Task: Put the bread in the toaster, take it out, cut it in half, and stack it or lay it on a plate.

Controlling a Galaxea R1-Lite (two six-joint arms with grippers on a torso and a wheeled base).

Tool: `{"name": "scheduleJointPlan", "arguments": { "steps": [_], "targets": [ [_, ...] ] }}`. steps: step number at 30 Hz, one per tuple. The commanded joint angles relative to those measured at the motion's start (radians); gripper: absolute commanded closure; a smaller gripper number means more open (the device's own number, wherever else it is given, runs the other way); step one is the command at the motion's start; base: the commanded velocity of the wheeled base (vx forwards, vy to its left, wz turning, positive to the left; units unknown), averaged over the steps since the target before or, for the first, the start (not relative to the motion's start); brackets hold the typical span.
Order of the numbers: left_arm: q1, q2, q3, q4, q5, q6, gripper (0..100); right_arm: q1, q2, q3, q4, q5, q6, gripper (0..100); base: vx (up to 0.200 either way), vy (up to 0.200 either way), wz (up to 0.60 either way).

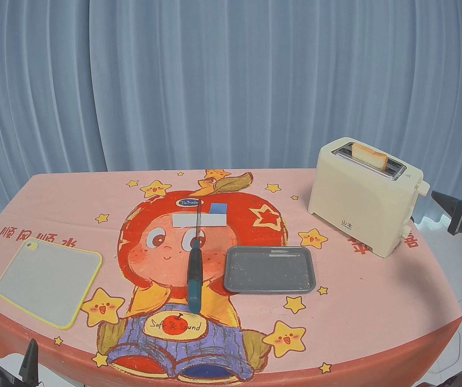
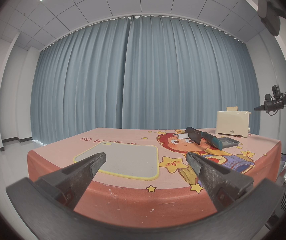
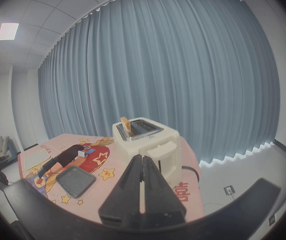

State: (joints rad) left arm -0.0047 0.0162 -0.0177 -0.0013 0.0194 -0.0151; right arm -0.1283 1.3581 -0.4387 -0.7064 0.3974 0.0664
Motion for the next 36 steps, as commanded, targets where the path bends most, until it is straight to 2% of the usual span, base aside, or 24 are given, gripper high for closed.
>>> {"name": "scheduleJointPlan", "arguments": {
  "steps": [1, 8, 15, 19, 23, 29, 31, 36],
  "targets": [
    [0.000, -0.005, 0.018, 0.000, 0.001, 0.000, 0, -0.008, 0.015, -0.032, -0.001, -0.002, 0.000, 100, 0.000, 0.000, 0.00],
    [0.000, -0.005, 0.018, 0.000, 0.001, 0.000, 0, -0.022, 0.042, -0.075, -0.004, -0.008, 0.003, 100, 0.000, 0.000, 0.00],
    [0.000, -0.005, 0.018, 0.000, 0.001, 0.000, 0, -0.019, 0.036, -0.078, -0.005, 0.011, 0.003, 100, 0.000, 0.000, 0.00],
    [0.000, -0.005, 0.018, 0.000, 0.001, 0.000, 0, -0.027, 0.035, -0.095, -0.005, 0.035, 0.006, 100, 0.000, 0.000, 0.00],
    [0.000, -0.005, 0.018, 0.000, 0.001, 0.000, 0, -0.028, 0.038, -0.101, -0.005, 0.037, 0.006, 100, 0.000, 0.000, 0.00],
    [0.000, -0.005, 0.018, 0.000, 0.001, 0.000, 0, -0.028, 0.081, -0.089, -0.093, 0.037, 0.004, 100, 0.000, 0.000, 0.00],
    [0.000, -0.005, 0.018, 0.000, 0.001, 0.000, 0, -0.030, 0.119, -0.074, -0.163, 0.044, 0.004, 100, 0.000, 0.000, 0.00],
    [0.000, -0.005, 0.018, 0.000, 0.001, 0.000, 0, -0.030, 0.156, -0.064, -0.216, 0.055, 0.001, 100, 0.000, 0.000, 0.00]
  ]
}}
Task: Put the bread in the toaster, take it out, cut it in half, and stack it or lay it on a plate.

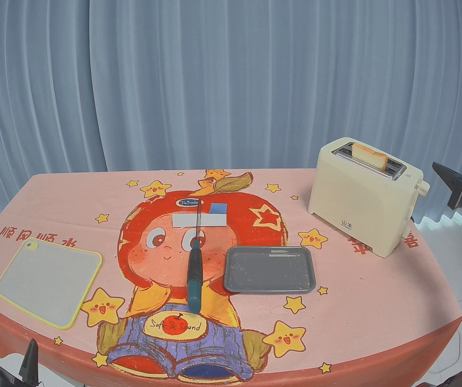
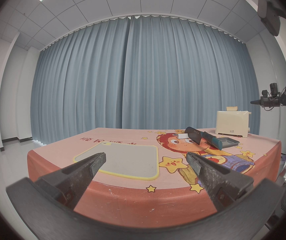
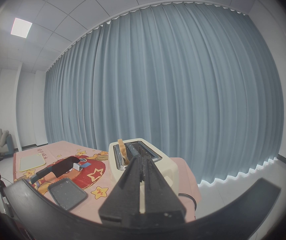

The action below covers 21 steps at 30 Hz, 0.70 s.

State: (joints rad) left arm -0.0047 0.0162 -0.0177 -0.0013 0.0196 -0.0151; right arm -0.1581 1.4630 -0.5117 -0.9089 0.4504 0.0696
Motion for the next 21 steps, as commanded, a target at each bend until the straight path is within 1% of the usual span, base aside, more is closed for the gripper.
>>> {"name": "scheduleJointPlan", "arguments": {
  "steps": [1, 3, 6, 8, 13, 21],
  "targets": [
    [0.000, -0.005, 0.018, 0.000, 0.000, 0.000, 0, 0.000, 0.059, 0.009, -0.021, 0.002, -0.001, 100, 0.000, 0.000, 0.00],
    [0.000, -0.005, 0.018, 0.000, 0.000, 0.000, 0, -0.006, 0.073, 0.005, -0.036, 0.002, -0.002, 100, 0.000, 0.000, 0.00],
    [0.000, -0.005, 0.018, 0.000, 0.000, 0.000, 0, -0.034, 0.103, 0.005, -0.057, 0.008, -0.002, 100, 0.000, 0.000, 0.00],
    [0.000, -0.005, 0.018, 0.000, 0.000, 0.000, 0, -0.037, 0.122, 0.007, -0.061, 0.011, -0.002, 100, 0.000, 0.000, 0.00],
    [0.000, -0.005, 0.018, 0.000, 0.000, 0.000, 0, -0.032, 0.142, 0.012, -0.084, 0.011, -0.002, 100, 0.000, 0.000, 0.00],
    [0.000, -0.005, 0.018, 0.000, 0.000, 0.000, 0, -0.029, 0.142, 0.035, -0.085, 0.011, -0.007, 100, 0.000, 0.000, 0.00]
  ]
}}
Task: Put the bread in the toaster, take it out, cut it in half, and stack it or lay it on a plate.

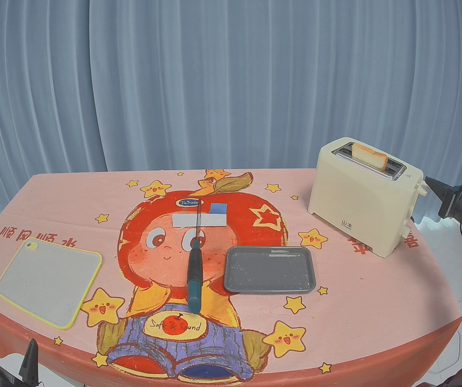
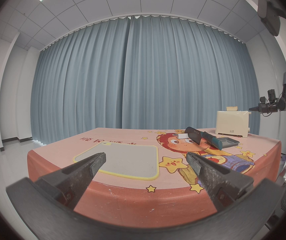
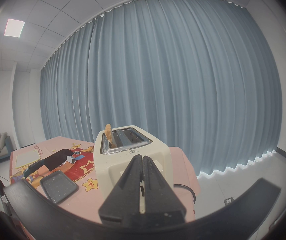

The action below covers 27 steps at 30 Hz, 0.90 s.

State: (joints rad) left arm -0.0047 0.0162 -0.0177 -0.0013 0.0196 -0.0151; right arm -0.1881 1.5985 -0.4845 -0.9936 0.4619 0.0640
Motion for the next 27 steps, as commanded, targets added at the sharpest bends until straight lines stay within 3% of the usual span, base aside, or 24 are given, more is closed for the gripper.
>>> {"name": "scheduleJointPlan", "arguments": {
  "steps": [1, 27],
  "targets": [
    [0.000, -0.005, 0.018, 0.000, 0.000, 0.000, 0, 0.002, 0.006, 0.012, 0.000, 0.000, -0.003, 100, 0.000, 0.000, 0.00],
    [0.000, -0.005, 0.018, 0.000, 0.000, 0.000, 0, -0.007, 0.077, 0.063, 0.000, -0.003, -0.026, 100, 0.000, 0.000, 0.00]
  ]
}}
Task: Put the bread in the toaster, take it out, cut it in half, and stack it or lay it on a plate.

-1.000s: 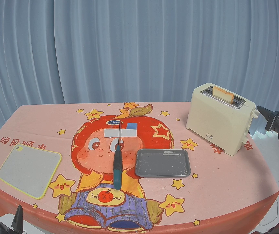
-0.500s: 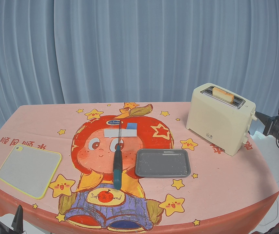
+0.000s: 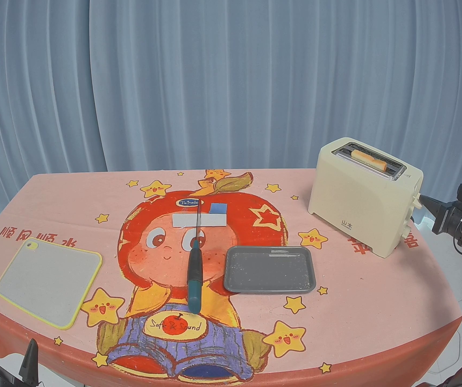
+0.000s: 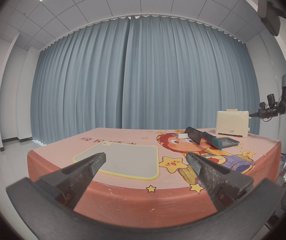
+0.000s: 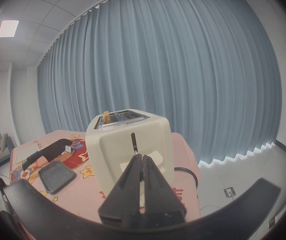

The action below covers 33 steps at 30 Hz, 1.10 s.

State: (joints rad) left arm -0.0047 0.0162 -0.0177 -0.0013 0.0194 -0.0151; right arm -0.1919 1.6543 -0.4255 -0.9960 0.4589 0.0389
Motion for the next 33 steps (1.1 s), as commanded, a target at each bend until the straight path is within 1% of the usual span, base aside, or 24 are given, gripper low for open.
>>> {"name": "scheduleJointPlan", "arguments": {
  "steps": [1, 7, 33],
  "targets": [
    [0.000, -0.005, 0.018, 0.000, 0.001, 0.000, 0, -0.003, 0.025, 0.005, 0.002, 0.000, -0.001, 100, 0.000, 0.000, 0.00],
    [0.000, -0.005, 0.018, 0.000, 0.001, 0.000, 0, -0.004, 0.050, 0.017, 0.002, -0.002, -0.019, 100, 0.000, 0.000, 0.00],
    [0.000, -0.005, 0.018, 0.000, 0.001, 0.000, 0, -0.009, 0.085, 0.034, 0.000, -0.002, -0.028, 100, 0.000, 0.000, 0.00]
  ]
}}
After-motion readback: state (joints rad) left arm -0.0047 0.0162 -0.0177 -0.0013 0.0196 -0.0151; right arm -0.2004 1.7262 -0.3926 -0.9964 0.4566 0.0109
